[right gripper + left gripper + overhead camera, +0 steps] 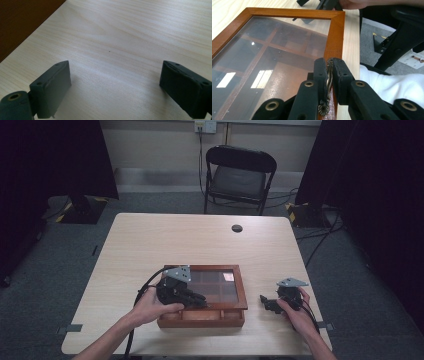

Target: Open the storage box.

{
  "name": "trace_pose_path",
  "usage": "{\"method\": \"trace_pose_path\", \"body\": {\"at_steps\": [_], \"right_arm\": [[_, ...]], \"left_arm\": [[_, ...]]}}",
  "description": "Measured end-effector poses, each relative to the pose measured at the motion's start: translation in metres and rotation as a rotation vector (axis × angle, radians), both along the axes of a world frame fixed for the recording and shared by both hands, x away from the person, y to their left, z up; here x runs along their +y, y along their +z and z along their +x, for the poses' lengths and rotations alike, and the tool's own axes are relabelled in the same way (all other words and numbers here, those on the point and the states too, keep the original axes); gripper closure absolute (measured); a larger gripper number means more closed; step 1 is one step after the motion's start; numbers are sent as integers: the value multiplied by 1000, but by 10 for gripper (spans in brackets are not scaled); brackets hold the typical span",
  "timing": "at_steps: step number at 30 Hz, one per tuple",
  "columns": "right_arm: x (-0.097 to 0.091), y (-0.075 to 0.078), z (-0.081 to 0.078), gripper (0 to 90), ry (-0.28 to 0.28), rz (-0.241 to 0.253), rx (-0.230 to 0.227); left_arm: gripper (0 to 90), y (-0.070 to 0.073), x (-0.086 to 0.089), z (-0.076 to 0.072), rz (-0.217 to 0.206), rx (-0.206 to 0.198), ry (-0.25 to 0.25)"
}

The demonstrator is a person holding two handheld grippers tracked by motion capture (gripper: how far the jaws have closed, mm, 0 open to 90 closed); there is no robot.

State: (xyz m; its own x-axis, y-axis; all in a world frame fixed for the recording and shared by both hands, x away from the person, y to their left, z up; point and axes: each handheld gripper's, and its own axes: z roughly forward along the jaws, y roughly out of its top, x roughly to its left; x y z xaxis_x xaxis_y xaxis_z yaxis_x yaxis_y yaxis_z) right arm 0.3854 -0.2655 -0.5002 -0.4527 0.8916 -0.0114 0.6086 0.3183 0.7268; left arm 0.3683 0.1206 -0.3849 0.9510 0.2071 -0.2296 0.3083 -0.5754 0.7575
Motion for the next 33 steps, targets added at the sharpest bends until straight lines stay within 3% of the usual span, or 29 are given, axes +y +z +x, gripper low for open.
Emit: {"method": "trace_pose_path", "body": {"at_steps": [7, 20, 23, 33], "right_arm": [[0, 0, 0, 91, 2, 1, 0], [0, 0, 0, 91, 2, 1, 0], [0, 0, 0, 91, 2, 1, 1], [0, 0, 0, 91, 2, 1, 1]], "left_arm": [[819, 9, 2, 4, -23, -1, 6], [819, 19, 2, 12, -8, 8, -7], [820, 23, 3, 15, -25, 16, -5], [820, 33, 1, 22, 7, 15, -25]]}}
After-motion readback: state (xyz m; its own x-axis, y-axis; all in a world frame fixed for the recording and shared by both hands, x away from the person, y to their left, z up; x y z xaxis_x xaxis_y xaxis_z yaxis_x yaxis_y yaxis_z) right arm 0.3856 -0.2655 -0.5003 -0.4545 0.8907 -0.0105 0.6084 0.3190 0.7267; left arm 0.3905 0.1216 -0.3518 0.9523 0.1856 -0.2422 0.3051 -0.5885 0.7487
